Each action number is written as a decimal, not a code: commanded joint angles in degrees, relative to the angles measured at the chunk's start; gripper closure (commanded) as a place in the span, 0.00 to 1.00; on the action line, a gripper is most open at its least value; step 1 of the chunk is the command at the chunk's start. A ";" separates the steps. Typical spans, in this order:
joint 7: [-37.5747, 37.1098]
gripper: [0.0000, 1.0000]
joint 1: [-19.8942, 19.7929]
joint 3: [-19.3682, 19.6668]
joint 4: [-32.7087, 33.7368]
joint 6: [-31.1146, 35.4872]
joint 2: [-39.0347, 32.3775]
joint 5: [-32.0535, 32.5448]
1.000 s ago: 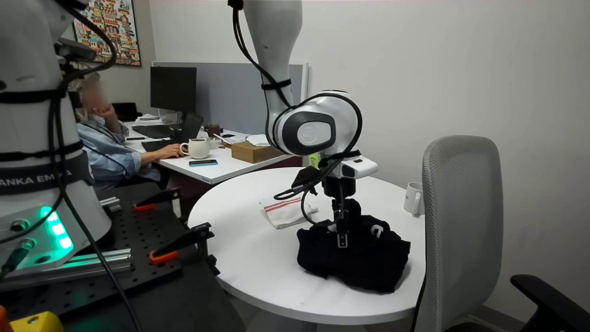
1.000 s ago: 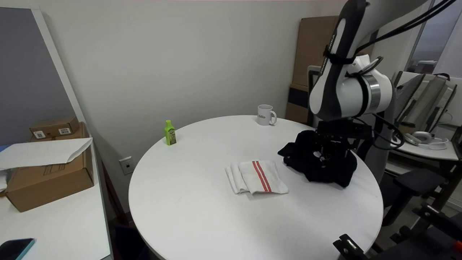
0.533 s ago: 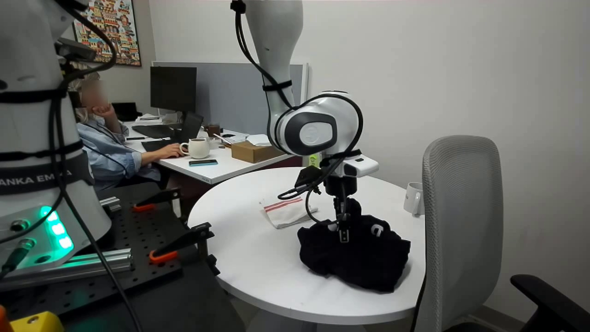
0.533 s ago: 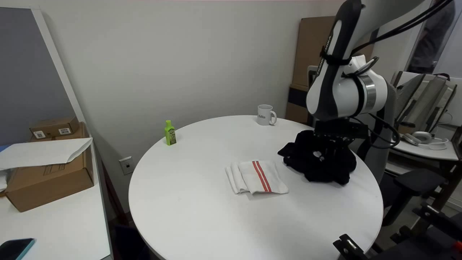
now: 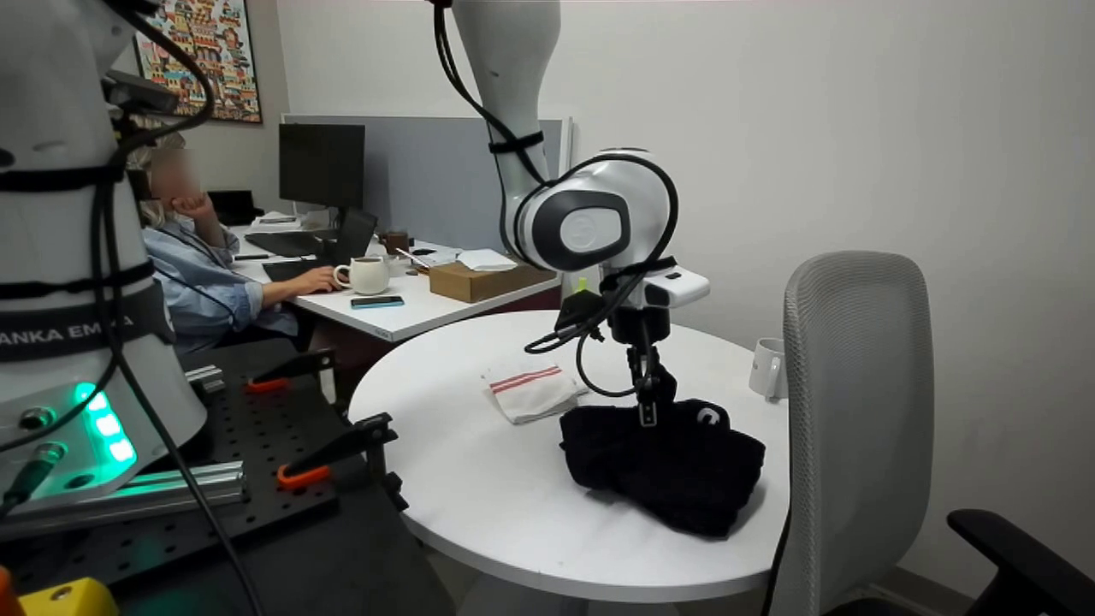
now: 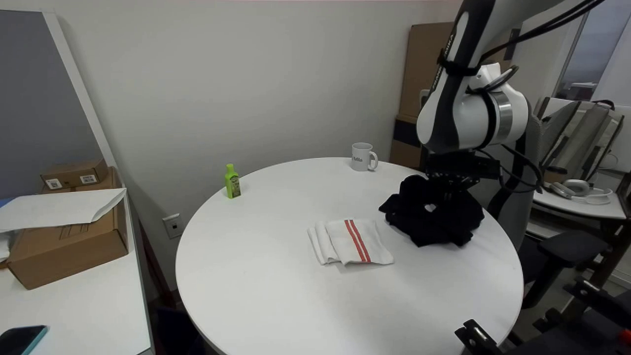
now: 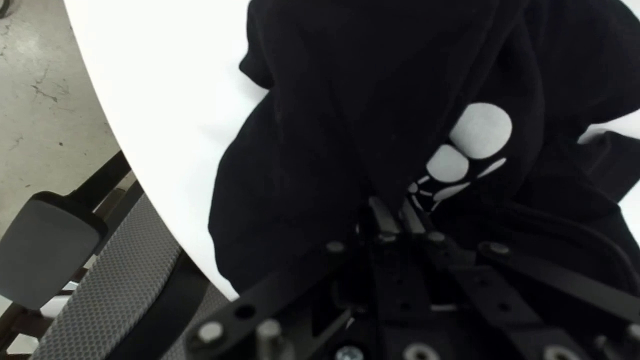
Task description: Place the black shirt on the backrest of the grey chair
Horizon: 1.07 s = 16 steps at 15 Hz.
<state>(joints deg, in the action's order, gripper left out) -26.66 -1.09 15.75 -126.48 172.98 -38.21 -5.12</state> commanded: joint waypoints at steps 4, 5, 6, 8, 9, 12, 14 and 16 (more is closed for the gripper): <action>4.61 0.99 1.86 0.13 -6.74 1.30 15.33 -1.04; 4.92 0.99 2.41 0.41 -7.34 1.23 17.91 -0.66; 5.40 0.99 2.99 0.61 -7.72 1.42 20.52 -0.06; 6.23 0.99 3.99 0.99 -8.02 0.75 25.90 1.42; 5.94 0.99 4.19 0.82 -8.13 0.18 28.81 2.62; 5.96 0.99 5.52 0.85 -6.78 -2.96 36.43 6.10; 7.50 0.99 5.46 -0.91 -5.21 -6.59 41.19 6.31; 8.98 0.99 6.13 -1.70 -3.63 -9.62 44.66 5.36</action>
<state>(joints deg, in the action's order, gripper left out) -20.57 4.09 14.97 -131.09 168.11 0.16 0.90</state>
